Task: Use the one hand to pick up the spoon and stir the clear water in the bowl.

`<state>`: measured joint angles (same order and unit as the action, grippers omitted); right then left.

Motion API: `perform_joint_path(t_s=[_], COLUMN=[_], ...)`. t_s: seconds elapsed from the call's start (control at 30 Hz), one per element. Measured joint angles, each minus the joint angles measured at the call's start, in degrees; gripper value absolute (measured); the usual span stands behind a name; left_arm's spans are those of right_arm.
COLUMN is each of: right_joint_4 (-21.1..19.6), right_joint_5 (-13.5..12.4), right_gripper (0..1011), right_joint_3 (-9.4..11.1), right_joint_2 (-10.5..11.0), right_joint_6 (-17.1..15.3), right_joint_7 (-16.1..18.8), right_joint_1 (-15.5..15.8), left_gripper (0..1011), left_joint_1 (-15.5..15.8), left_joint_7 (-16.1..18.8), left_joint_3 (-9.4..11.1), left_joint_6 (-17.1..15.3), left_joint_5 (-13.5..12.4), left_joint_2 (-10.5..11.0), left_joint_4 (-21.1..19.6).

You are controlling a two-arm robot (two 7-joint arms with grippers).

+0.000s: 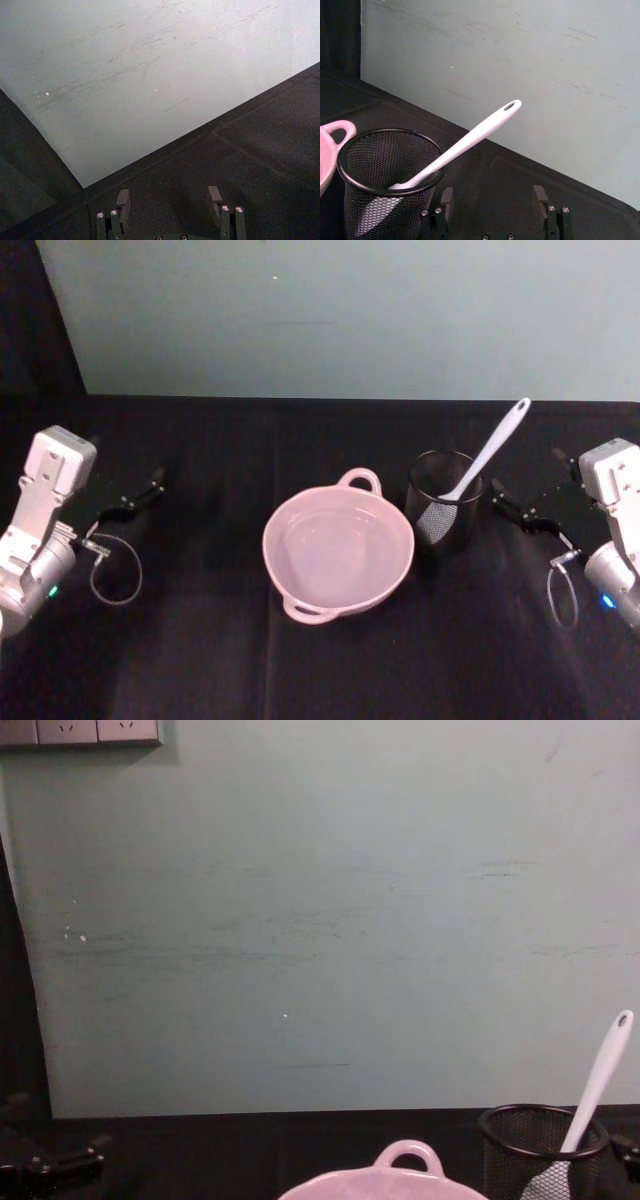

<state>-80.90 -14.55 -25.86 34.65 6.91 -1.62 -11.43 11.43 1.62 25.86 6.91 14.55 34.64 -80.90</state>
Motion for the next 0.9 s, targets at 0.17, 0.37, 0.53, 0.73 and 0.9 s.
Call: perform_joint_path(t_s=[0.17, 0.37, 0.53, 0.73, 0.9], right_joint_4=[0.0, 0.0, 0.0, 0.0, 0.0], right_joint_5=[0.0, 0.0, 0.0, 0.0, 0.0], right_gripper=[1003, 1003, 1003, 1003, 1003], right_joint_3=[0.0, 0.0, 0.0, 0.0, 0.0], right_joint_2=[0.0, 0.0, 0.0, 0.0, 0.0], right_joint_6=[0.0, 0.0, 0.0, 0.0, 0.0], right_joint_7=[0.0, 0.0, 0.0, 0.0, 0.0], right_joint_1=[0.0, 0.0, 0.0, 0.0, 0.0], left_gripper=[1011, 1011, 1011, 1011, 1011], left_joint_1=[0.0, 0.0, 0.0, 0.0, 0.0], left_joint_7=[0.0, 0.0, 0.0, 0.0, 0.0], left_joint_3=[0.0, 0.0, 0.0, 0.0, 0.0], left_joint_6=[0.0, 0.0, 0.0, 0.0, 0.0], left_joint_5=[0.0, 0.0, 0.0, 0.0, 0.0], left_joint_2=[0.0, 0.0, 0.0, 0.0, 0.0], left_joint_4=[0.0, 0.0, 0.0, 0.0, 0.0])
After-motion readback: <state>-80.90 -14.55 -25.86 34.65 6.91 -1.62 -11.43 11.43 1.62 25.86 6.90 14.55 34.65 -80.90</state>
